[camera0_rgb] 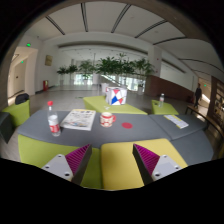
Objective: Pour water
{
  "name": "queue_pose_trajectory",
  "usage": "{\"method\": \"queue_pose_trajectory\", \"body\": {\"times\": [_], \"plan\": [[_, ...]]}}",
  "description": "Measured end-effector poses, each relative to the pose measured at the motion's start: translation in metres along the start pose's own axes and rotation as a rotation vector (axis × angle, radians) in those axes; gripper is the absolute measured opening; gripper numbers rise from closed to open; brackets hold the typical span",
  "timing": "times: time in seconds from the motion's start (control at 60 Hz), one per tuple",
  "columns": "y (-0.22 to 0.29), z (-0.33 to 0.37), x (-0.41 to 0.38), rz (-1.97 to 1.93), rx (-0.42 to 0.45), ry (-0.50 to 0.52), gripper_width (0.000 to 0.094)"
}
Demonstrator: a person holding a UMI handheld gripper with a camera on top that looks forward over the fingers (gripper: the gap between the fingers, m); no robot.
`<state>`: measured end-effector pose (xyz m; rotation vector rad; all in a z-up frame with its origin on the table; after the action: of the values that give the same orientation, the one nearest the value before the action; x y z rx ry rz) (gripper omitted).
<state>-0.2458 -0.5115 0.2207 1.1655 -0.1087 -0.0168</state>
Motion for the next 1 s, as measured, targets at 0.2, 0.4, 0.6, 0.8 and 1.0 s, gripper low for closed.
{"method": "queue_pose_trajectory", "body": {"times": [0.2, 0.4, 0.6, 0.8, 1.0], "plan": [[-0.005, -0.045, -0.139, -0.009, 0.015, 0.138, 0.085], [0.004, -0.127, -0.264, 0.017, 0.062, 0.235, 0.0849], [0.008, -0.226, -0.33, 0.043, 0.09, 0.225, 0.0845], [0.013, -0.303, -0.348, 0.017, 0.098, 0.159, 0.078], [0.016, -0.329, -0.349, 0.02, 0.139, 0.172, 0.0478]]}}
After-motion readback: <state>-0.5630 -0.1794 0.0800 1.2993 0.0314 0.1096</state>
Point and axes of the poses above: the point between the fingertips, and its own axes, seen from behind it with the camera up: x to the right, y up, z backward, against the way the camera looks, the point moved 7 cm from there along z, backward, against the way the camera looks, and after that the axes turned 4 degrees about y, right-handed, at the moved point
